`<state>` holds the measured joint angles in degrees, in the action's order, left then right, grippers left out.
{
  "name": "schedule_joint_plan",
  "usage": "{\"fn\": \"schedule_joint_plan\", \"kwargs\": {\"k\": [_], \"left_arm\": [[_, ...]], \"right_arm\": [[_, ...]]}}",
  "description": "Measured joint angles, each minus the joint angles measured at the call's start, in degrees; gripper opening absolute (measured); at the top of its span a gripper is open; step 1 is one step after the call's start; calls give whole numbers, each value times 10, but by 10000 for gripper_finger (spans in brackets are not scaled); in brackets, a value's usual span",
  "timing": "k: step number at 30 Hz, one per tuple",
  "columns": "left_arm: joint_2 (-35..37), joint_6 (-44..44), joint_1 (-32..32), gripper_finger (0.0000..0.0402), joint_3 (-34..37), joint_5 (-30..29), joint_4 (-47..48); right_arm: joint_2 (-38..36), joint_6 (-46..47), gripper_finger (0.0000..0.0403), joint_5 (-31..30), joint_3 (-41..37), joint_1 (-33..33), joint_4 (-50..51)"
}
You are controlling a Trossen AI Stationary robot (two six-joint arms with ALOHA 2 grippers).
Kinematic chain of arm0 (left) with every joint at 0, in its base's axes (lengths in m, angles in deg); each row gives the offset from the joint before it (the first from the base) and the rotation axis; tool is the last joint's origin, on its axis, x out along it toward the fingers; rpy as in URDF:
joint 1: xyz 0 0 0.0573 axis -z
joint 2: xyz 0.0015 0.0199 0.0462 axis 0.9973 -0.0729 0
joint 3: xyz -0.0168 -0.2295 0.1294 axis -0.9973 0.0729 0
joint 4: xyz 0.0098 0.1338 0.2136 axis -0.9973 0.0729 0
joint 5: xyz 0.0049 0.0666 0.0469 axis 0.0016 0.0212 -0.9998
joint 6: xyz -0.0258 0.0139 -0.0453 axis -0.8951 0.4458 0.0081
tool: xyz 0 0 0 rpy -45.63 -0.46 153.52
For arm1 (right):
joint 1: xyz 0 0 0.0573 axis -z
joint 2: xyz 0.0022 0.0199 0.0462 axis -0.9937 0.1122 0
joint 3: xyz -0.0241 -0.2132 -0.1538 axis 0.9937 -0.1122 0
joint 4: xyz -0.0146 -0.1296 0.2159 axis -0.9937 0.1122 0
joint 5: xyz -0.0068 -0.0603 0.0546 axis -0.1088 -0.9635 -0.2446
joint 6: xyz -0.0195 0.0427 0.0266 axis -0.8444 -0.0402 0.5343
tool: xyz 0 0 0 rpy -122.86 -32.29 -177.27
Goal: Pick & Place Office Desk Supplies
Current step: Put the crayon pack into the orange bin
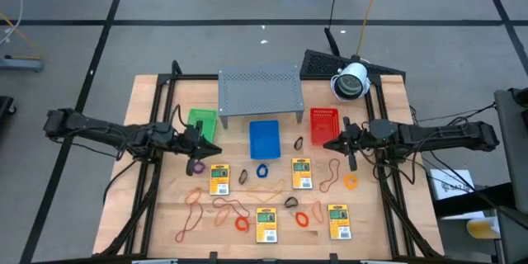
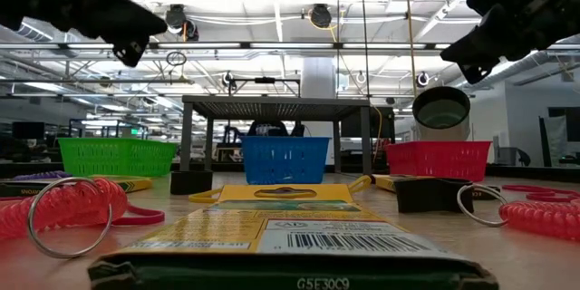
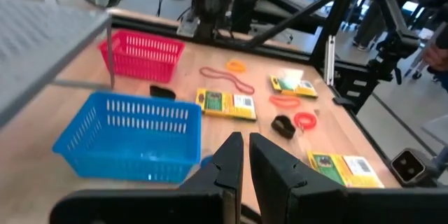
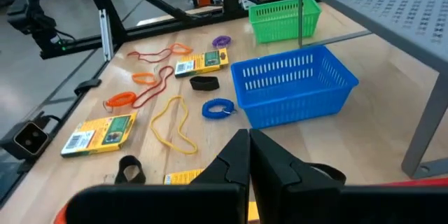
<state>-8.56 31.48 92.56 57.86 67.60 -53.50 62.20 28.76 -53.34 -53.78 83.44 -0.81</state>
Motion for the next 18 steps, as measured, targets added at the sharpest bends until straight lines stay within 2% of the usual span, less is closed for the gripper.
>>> {"fn": "schedule_joint_plan", "kwargs": {"k": [10,18], "left_arm": [[-1,5,0,33,7,-5,6],[-46,-7,-1,33,7,-26,19]], "right_arm": [[5,3,0,0,0,0,-1],[28,3,0,-1,0,0,-14]]}}
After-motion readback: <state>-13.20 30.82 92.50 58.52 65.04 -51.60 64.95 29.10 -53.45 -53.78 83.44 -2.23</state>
